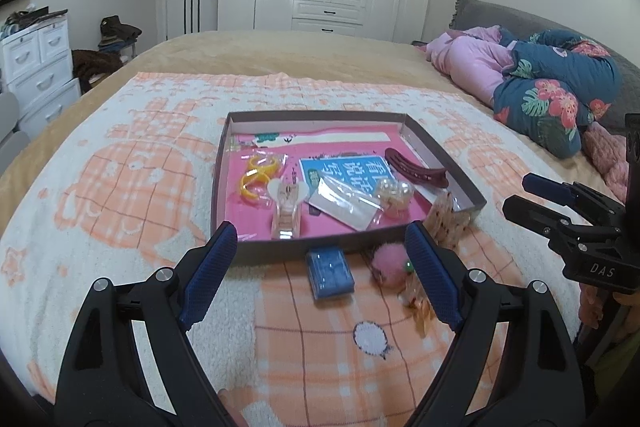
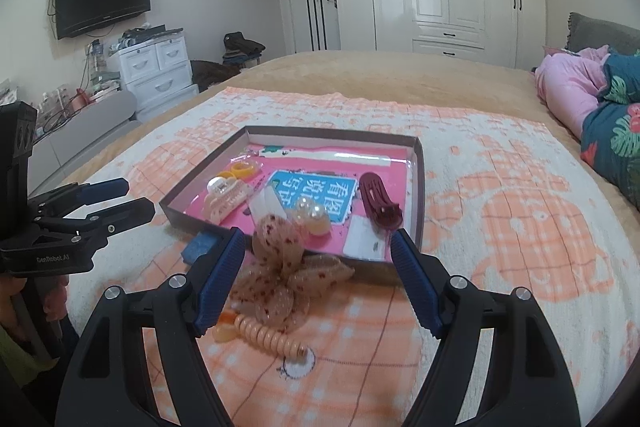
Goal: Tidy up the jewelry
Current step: 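Withdraw both tools from the box toward the bow and pompom, then grasp the pink-dotted sheer bow with the right tool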
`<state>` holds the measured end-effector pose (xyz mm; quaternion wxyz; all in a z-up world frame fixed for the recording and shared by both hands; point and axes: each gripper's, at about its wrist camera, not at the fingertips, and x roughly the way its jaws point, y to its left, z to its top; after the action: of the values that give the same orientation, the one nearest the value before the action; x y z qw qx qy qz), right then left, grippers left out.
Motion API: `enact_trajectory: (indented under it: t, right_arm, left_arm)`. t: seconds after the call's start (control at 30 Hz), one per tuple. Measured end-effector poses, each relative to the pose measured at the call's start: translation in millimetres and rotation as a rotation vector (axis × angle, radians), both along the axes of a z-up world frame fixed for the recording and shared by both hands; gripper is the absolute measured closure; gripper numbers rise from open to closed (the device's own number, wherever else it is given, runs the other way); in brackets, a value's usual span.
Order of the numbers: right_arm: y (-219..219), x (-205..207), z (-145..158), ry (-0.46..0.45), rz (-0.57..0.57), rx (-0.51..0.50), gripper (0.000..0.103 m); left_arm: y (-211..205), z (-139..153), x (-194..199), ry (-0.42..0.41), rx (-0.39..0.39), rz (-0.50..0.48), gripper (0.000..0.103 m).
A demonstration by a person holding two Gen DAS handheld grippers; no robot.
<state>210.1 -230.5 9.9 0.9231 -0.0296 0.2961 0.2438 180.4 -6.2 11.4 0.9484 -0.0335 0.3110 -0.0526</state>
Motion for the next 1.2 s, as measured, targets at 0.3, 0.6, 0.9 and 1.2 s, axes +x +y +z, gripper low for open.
enact_trajectory:
  t: [0.3,0.6,0.9,1.2]
  right_arm:
    - [-6.4,-9.1,-7.6,0.024,-0.012,0.004,0.030]
    - [-2.6,-12.9,-14.1,0.038,0.003,-0.009,0.030]
    - [9.0,-2.9,-19.1,0.042,0.037,-0.022,0.031]
    - [28.9,26.3,-25.6,0.090,0.077,-0.016,0.042]
  left_arm:
    - [-2.3,-12.5,-8.2,0.027,0.016,-0.009,0.026]
    - [-8.9,-24.2,-14.8,0.053,0.039,-0.036,0.026]
    - [-26.8,-42.4,-16.1,0.091,0.076,-0.094,0.030]
    - [-42.8,-47.8,-2.8,0.116,0.136,-0.145,0.050]
